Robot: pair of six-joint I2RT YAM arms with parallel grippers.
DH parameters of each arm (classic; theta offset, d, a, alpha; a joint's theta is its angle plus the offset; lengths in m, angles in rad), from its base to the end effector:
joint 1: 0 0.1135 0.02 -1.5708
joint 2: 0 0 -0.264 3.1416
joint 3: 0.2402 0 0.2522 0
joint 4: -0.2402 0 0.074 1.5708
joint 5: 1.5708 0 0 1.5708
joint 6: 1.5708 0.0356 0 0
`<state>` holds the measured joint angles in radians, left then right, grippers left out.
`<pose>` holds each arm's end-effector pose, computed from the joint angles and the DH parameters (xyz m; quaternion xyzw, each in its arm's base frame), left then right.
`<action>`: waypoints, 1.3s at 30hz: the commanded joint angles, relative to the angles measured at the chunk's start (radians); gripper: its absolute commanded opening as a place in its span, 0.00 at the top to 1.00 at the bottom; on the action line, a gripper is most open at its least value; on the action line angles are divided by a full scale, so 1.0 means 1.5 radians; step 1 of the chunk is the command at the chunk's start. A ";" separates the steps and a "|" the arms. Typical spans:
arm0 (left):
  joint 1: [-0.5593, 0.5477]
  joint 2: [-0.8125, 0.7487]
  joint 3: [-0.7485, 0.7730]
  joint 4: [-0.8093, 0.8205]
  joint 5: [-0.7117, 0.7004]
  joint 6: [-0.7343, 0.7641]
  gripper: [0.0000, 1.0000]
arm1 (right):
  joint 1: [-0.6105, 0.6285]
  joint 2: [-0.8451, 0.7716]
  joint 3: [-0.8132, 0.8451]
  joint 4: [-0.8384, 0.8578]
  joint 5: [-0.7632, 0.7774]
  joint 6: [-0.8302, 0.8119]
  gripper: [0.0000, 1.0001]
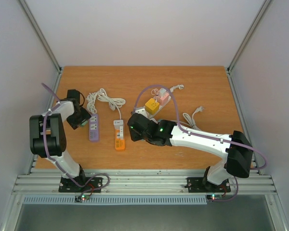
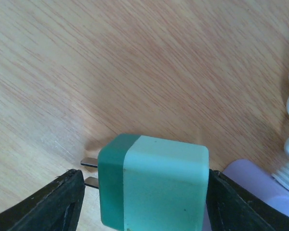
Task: Insert the plug
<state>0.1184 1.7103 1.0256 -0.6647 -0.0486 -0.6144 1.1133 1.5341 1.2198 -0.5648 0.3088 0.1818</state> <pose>0.3061 0.0382 0.1596 -0.3585 0.9267 -0.0037 0.1130 0.1558 0.2919 0.2755 -0.3709 0.8540 0.0867 0.3544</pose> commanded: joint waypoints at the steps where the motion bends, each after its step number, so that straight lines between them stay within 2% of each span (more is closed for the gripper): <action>1: 0.004 0.005 -0.011 0.012 -0.008 -0.006 0.33 | -0.004 0.002 -0.002 0.010 0.000 0.006 0.48; 9: 0.004 -0.012 -0.017 0.017 -0.007 -0.001 0.43 | -0.003 -0.002 -0.004 0.011 0.000 0.007 0.48; 16: -0.003 -0.105 -0.021 0.017 0.010 -0.001 0.45 | -0.004 -0.008 -0.009 0.023 0.003 0.003 0.48; 21: -0.026 -0.180 -0.015 0.008 0.082 -0.009 0.45 | -0.016 -0.021 -0.028 0.070 -0.022 -0.030 0.47; 26: -0.063 -0.260 -0.015 0.008 0.201 -0.026 0.44 | -0.078 -0.068 -0.086 0.169 -0.134 -0.088 0.40; 32: -0.132 -0.320 0.002 0.000 0.343 -0.047 0.44 | -0.202 -0.117 -0.156 0.307 -0.416 -0.205 0.23; 34: -0.141 -0.335 0.002 0.001 0.382 -0.059 0.44 | -0.222 -0.129 -0.157 0.321 -0.460 -0.234 0.21; 37: -0.158 -0.353 0.000 0.016 0.448 -0.071 0.44 | -0.226 -0.150 -0.157 0.335 -0.471 -0.291 0.19; 39: -0.168 -0.359 -0.016 0.082 0.528 -0.075 0.44 | -0.229 -0.159 -0.163 0.352 -0.496 -0.333 0.19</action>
<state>-0.1101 1.2053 1.0000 -0.6636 0.5148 -0.6960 0.7734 1.3399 0.9882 -0.1410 -0.2909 -0.1555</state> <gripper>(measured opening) 0.558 0.815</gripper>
